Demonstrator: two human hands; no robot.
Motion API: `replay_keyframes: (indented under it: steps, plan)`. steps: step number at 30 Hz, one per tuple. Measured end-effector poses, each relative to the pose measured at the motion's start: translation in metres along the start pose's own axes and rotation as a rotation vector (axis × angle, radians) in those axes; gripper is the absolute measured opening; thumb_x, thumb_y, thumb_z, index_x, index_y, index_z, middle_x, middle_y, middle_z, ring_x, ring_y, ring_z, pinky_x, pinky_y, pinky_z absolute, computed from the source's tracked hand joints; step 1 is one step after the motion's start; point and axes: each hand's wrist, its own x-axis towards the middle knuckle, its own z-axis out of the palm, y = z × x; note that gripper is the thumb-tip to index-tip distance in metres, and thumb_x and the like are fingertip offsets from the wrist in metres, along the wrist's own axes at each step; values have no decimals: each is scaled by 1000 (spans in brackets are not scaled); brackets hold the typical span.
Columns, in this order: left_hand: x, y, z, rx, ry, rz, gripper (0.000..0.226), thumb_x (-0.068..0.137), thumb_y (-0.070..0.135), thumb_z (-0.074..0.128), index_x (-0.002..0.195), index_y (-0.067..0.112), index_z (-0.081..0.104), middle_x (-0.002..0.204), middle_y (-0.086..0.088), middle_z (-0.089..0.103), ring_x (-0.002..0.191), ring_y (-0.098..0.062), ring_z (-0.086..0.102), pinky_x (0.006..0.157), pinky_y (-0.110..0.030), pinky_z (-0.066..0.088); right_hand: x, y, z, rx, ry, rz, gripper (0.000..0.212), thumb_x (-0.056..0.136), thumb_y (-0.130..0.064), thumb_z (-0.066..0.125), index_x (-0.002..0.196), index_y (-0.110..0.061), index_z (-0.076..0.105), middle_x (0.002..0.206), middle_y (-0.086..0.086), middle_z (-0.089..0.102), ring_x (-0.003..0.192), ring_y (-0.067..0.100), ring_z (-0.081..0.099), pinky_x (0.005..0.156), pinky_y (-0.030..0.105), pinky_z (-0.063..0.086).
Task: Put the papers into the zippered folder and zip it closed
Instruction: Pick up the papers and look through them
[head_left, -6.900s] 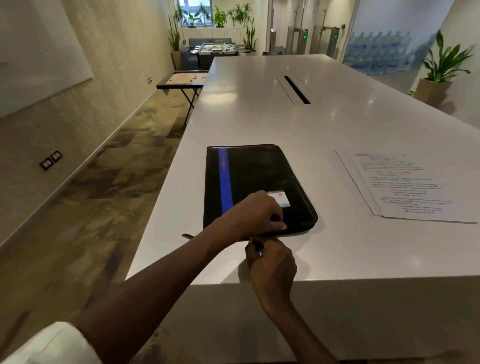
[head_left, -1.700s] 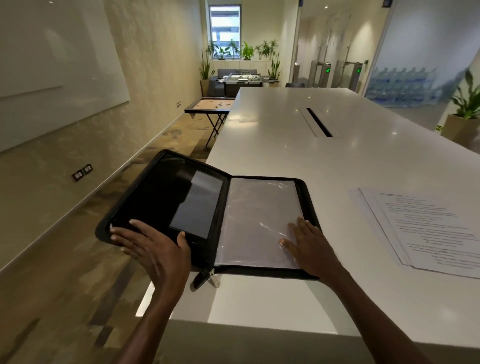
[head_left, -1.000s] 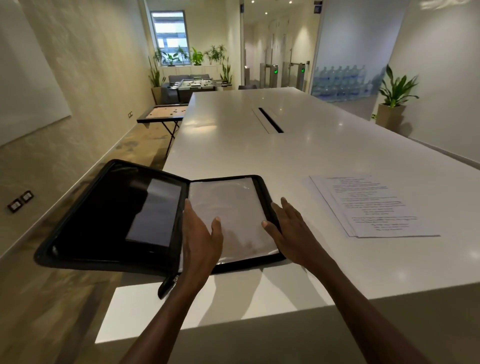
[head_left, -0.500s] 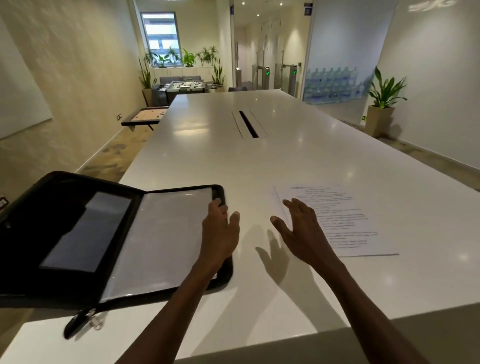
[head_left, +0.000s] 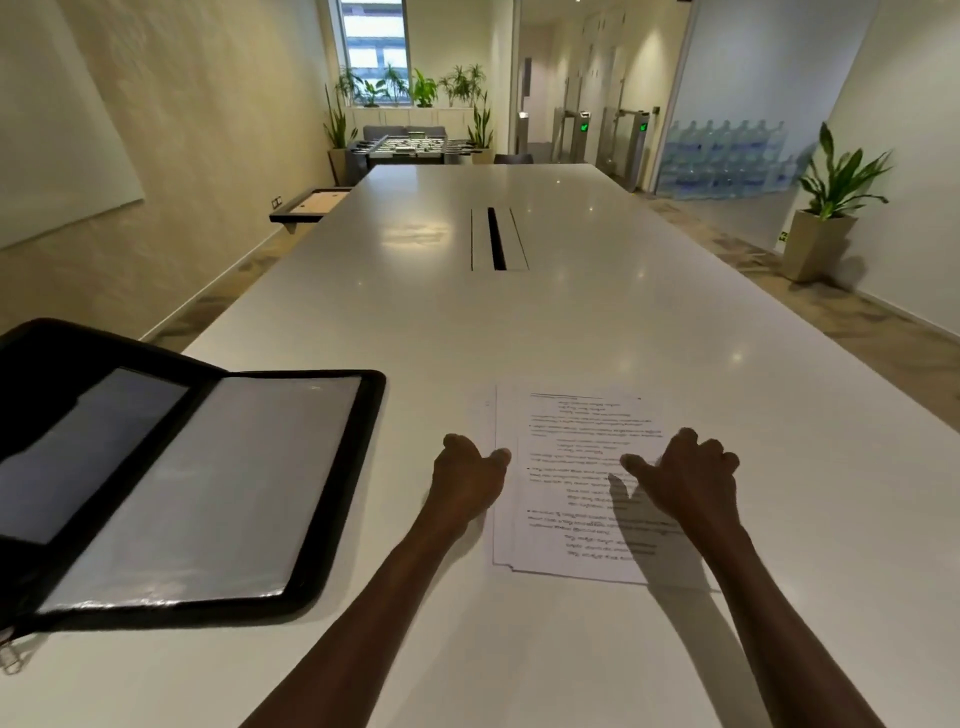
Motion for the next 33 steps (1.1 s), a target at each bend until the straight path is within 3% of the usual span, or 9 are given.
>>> replay_keyframes:
  steps: [3,8,12,16,19,24,28,33]
  plan:
    - [-1,3,9,199,17,18,92,83,48,68,142,-8,23,142,-21,43,130,-35,44,107,-44,39,6,3,1,-7,-65,61,88,80,-62,68,133,4,40,134,31,45,127,47,38,98,49,42]
    - [1,5,22,509,84,67,115,71,63,72,141,-13,20,134,-24,45,125,-36,43,102,-39,39,9,0,6,-60,-96,87,98,70,-70,72,128,4,42,132,29,45,124,45,42,96,47,44]
    - [8,4,31,562,132,132,92,73,64,68,126,-7,44,123,-16,53,116,-31,51,93,-35,40,10,-2,8,-102,-87,57,92,69,-68,74,122,4,49,125,24,49,118,41,44,92,44,45]
    - [14,9,32,498,102,119,61,73,62,70,89,4,58,109,-12,60,108,-30,55,85,-34,43,14,-4,9,-110,-117,18,79,73,-63,75,114,2,56,121,22,51,115,40,44,92,44,46]
    - [16,11,31,428,93,84,56,70,59,74,62,13,43,92,-10,62,101,-29,59,78,-32,45,17,-6,9,-133,-139,17,78,75,-61,74,117,3,57,121,23,50,114,39,43,92,42,46]
    - [18,10,37,401,118,59,57,67,62,74,63,14,43,93,-8,63,103,-30,59,74,-29,40,18,-8,10,-151,-159,24,75,78,-59,72,120,1,57,123,25,47,114,38,44,93,41,46]
    - [24,7,38,281,135,26,66,67,60,75,98,5,58,112,-12,64,110,-31,58,91,-38,48,18,-6,8,-163,-160,19,75,79,-60,71,121,1,57,124,24,46,115,37,44,94,40,46]
    - [34,3,33,1,176,-2,44,65,42,84,72,7,58,75,-2,64,77,-23,65,69,-32,55,16,-3,8,-155,-138,-15,71,80,-61,70,117,-1,60,124,22,47,116,37,43,95,40,46]
